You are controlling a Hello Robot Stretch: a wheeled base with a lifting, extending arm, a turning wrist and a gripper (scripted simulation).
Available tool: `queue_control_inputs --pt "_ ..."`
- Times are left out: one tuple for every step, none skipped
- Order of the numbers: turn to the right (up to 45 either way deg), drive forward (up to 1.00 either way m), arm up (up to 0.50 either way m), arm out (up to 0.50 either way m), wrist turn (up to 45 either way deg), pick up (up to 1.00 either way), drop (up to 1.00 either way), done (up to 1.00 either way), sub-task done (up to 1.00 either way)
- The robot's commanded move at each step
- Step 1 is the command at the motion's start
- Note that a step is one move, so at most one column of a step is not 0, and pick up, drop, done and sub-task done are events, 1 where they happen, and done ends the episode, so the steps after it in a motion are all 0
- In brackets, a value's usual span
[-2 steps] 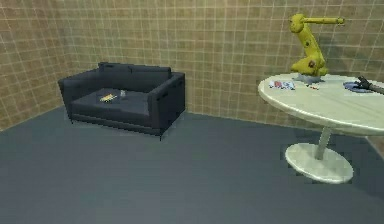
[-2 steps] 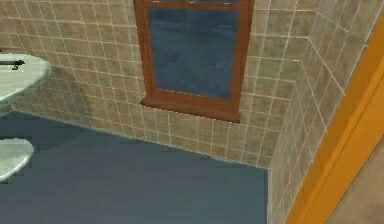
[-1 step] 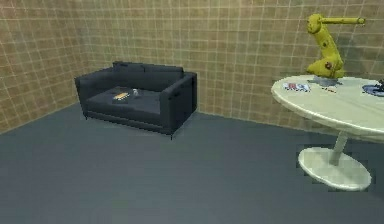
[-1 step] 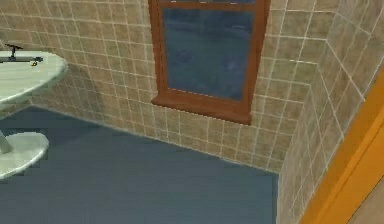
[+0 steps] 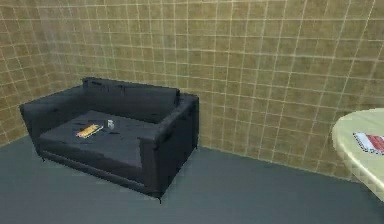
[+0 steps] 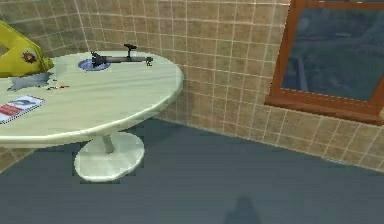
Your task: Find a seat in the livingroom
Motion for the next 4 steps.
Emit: queue_control_inputs --pt "0.0 0.55 0.0 0.0 0.0 0.0 0.0 0.0 0.0" --pt "45.0 0.0 0.0 0.0 0.0 0.0 0.0 0.0 0.0" --pt "27.0 0.0 0.0 0.0 0.0 0.0 0.0 0.0 0.0" --pt "0.0 0.2 0.0 0.0 0.0 0.0 0.0 0.0 0.0"
